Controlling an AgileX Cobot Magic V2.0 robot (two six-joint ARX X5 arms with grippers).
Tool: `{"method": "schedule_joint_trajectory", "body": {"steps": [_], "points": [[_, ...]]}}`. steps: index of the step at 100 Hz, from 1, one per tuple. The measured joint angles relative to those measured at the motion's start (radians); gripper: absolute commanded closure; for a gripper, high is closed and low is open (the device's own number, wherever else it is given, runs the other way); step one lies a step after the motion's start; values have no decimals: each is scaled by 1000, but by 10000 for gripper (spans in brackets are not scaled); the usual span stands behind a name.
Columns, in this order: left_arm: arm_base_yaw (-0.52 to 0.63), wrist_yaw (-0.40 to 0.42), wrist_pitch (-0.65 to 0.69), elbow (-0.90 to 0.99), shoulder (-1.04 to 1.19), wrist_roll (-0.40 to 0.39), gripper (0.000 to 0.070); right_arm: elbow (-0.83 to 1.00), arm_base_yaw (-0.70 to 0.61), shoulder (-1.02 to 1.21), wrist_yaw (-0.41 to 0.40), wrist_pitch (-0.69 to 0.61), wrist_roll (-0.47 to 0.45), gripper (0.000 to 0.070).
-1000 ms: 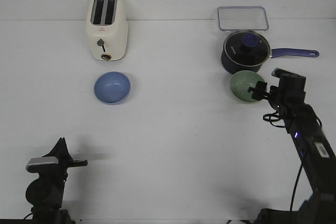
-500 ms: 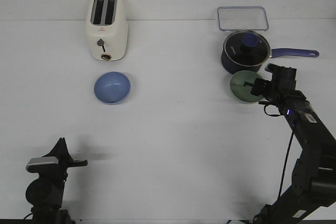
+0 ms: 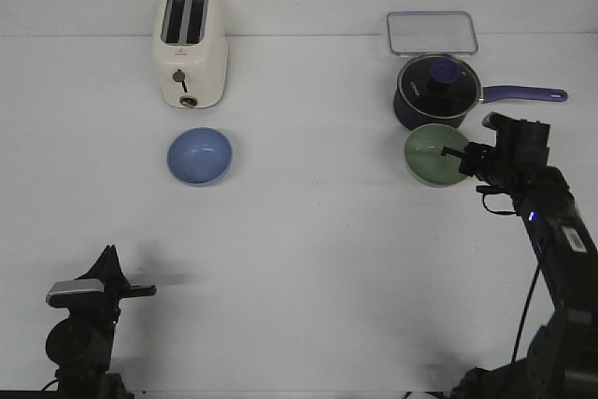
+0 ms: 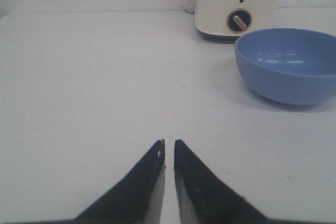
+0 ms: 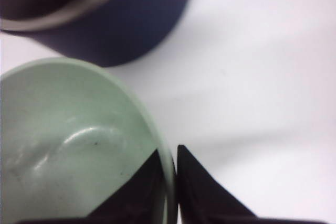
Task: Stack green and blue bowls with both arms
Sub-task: 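Carry the green bowl toward the robot and set it down centrally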
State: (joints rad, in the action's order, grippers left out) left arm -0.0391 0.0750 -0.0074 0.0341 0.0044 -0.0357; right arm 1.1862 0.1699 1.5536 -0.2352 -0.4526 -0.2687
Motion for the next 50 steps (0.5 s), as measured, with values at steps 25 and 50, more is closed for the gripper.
{"method": "schedule_joint_trajectory", "body": {"steps": [25,50], "points": [[0,0,0,0,0,0,685,-200,-194,-335,-23,-26,0,700],[0,0,0,0,0,0,685,-354,-583,-423,52,-21,-31,700]]}}
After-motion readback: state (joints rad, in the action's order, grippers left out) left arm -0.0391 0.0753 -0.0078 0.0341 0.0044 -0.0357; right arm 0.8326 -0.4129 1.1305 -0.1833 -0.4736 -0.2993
